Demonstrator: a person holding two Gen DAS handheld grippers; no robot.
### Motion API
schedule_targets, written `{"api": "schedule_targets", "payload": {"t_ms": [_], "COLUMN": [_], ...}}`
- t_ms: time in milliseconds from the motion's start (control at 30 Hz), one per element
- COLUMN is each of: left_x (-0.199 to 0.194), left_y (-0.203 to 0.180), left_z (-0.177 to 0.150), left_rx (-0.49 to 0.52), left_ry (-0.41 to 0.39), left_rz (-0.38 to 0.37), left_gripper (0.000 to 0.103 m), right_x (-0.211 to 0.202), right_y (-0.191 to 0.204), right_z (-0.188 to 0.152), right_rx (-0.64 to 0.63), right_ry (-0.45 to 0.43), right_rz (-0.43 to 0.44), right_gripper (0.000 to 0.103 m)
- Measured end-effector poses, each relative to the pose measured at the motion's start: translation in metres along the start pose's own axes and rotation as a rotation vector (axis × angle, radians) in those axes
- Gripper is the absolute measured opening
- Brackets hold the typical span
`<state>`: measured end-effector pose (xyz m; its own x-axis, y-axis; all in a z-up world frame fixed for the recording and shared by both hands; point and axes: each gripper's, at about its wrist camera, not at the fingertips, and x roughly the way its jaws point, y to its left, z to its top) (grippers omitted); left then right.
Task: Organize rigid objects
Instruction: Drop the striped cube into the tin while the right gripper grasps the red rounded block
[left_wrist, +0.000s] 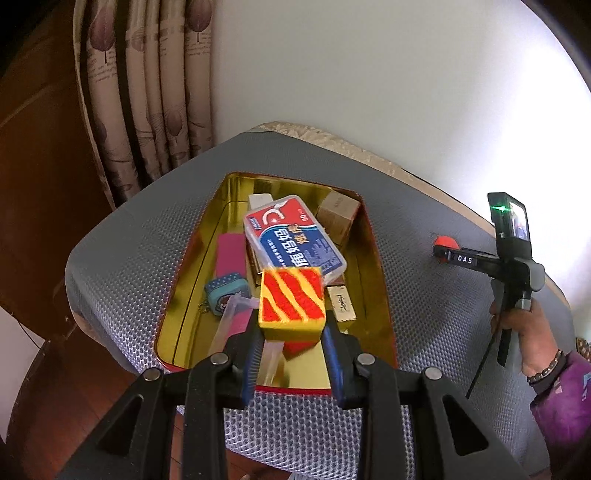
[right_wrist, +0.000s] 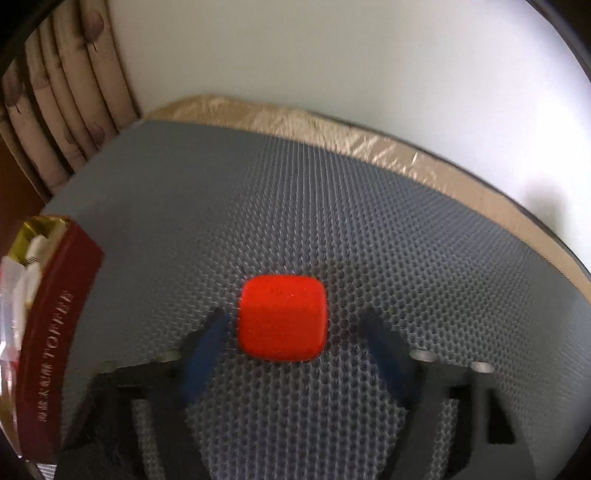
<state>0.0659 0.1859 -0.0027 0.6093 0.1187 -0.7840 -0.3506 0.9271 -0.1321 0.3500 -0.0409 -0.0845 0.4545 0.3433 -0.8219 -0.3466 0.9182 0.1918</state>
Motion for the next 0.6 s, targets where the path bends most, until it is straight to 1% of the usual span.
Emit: {"api": "schedule_targets", "payload": {"t_ms": [33,67,100,200,300,400,533,600], "left_x": [0.002,0.003,0.004,0.005,0.005,0.006,0.002,-0.002], "left_y": [0.001,0.002,0.003,0.006,0.005,0.008,0.009,0.006], "left_z": [0.000,0.000,-0.001,-0.001,-0.002,-0.002,0.000,-0.001], "left_rx": [0.000,-0.002,-0.008,-0.016,-0.009,-0.030,-0.040,-0.030], "left_ry": [0.000,-0.001,0.001,0.000,-0.009,-0.004,-0.012,-0.023], "left_rz": [0.001,-0.001,-0.006,-0.026,-0.008,-0.010,0.004,0.035], "left_gripper": [0.031,0.031,0.031,0.031,0.031,0.031,0.031,0.031], "right_x": [-0.001,-0.001,-0.002,-0.009,-0.026,-0.044,-0.067,-0.078], "right_y": [0.002,0.003,0.004,0.001,-0.005,-0.009,-0.009,-0.004], "right_z": [0.000,0.000,0.000,-0.007,-0.023,-0.042,-0.059,-0.061], "right_rx": [-0.018,-0.035,-0.044,-0.046,-0.026,-0.002,0.013,0.009], "right_ry": [-0.011,-0.012,-0.011,-0.016,-0.038,-0.061,-0.085,-0.097], "right_rz": [-0.001,-0.005,0.000,0.021,0.047,0.079,0.115,0.135], "right_gripper": [0.051,0.045,0.043,0.043,0.043,0.043,0.043,0.043]}}
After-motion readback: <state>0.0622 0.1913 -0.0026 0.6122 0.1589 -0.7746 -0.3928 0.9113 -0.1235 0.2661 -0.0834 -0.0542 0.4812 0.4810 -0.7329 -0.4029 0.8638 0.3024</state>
